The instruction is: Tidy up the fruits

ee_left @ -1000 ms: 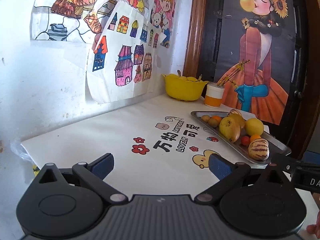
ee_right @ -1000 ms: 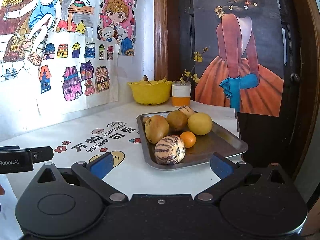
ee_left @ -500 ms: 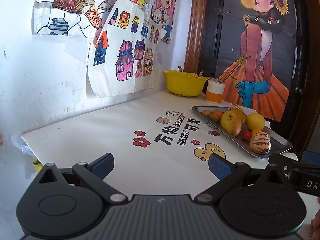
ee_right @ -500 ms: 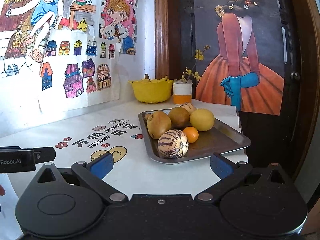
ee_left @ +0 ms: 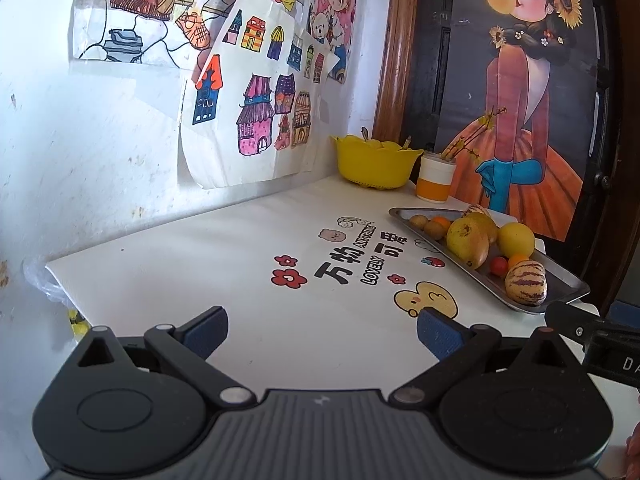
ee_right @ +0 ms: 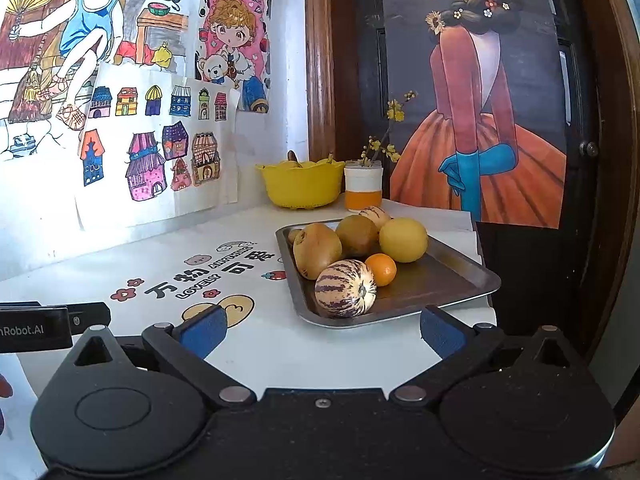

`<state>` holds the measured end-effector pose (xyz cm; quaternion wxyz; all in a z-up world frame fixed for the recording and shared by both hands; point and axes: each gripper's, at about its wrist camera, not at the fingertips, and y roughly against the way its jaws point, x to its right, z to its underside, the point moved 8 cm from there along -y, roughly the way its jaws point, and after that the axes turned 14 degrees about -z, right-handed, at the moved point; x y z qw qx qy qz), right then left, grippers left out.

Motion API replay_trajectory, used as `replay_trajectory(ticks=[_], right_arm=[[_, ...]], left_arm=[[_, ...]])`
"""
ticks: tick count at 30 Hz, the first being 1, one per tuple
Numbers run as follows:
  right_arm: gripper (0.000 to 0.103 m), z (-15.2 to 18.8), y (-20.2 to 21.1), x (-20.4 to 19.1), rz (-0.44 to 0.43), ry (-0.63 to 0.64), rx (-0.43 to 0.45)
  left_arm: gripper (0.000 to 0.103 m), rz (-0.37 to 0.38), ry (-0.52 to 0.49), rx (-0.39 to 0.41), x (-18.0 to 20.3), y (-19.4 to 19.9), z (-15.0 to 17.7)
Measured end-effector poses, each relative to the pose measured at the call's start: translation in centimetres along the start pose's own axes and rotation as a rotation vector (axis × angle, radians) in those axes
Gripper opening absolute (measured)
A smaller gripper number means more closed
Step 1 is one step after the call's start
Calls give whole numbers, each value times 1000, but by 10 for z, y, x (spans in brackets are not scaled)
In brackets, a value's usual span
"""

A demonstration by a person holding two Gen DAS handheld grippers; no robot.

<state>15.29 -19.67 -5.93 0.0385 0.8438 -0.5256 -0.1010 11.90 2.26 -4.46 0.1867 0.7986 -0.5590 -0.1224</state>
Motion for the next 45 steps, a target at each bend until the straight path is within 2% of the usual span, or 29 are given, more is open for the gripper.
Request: replay_trajectory(ticks=[45], right_arm=[[102,1,-1,-2,0,3,-6]], left_arm=[[103,-5,-10,-18,-1,-2,6]])
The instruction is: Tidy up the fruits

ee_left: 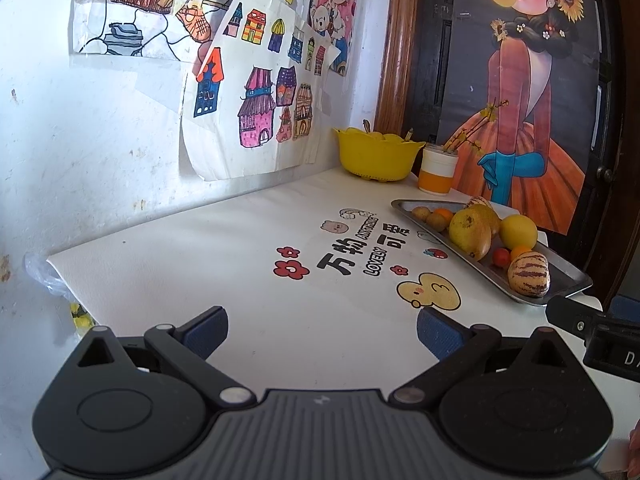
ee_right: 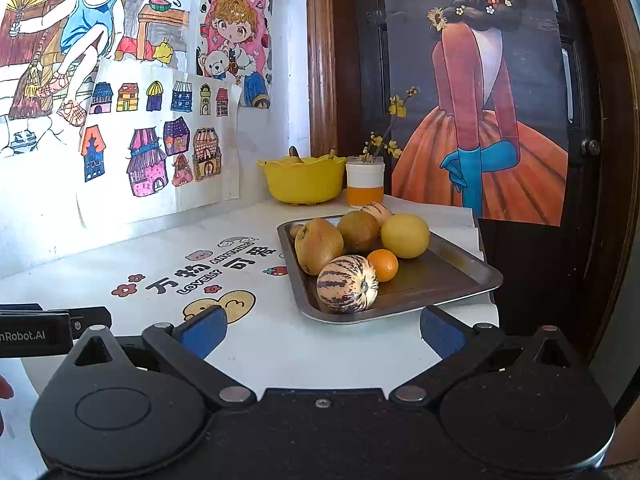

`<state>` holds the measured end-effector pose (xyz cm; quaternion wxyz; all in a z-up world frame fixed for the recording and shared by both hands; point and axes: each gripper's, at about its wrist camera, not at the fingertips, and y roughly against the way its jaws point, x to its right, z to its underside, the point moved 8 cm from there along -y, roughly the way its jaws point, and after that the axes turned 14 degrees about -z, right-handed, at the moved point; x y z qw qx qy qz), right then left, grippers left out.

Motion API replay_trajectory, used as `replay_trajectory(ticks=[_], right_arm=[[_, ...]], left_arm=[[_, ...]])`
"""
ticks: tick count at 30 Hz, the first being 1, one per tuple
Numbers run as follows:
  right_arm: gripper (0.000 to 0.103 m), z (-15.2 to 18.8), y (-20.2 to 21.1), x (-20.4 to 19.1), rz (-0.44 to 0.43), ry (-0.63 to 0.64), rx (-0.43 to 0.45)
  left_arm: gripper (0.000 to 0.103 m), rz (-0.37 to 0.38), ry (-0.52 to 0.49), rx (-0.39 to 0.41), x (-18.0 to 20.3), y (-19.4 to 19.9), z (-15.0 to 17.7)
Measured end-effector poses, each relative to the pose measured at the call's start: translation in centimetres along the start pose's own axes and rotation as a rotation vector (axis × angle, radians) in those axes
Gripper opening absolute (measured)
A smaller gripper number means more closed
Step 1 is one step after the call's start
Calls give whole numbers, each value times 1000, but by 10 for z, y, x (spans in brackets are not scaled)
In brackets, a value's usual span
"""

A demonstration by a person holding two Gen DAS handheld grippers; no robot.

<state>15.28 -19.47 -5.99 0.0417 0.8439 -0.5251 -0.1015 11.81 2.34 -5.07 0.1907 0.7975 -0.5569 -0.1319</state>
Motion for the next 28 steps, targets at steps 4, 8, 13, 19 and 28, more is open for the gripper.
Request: replay_trajectory(ticks=[4,8,13,19,28], right_arm=[[102,0,0,0,0,0,-1],[102,0,0,0,0,0,-1],[102,0,0,0,0,0,-2],[102,0,0,-1,1,1,-3],[102,1,0,-2,1,2,-3]], left_arm=[[103,-9,-20,10,1,2,0],[103,-15,-38,-1,3,3,0],[103,-20,-35,-20,3,2,2],[103,-16,-25,-34,1,0,2],[103,-14,-25,-35,2,1,2]])
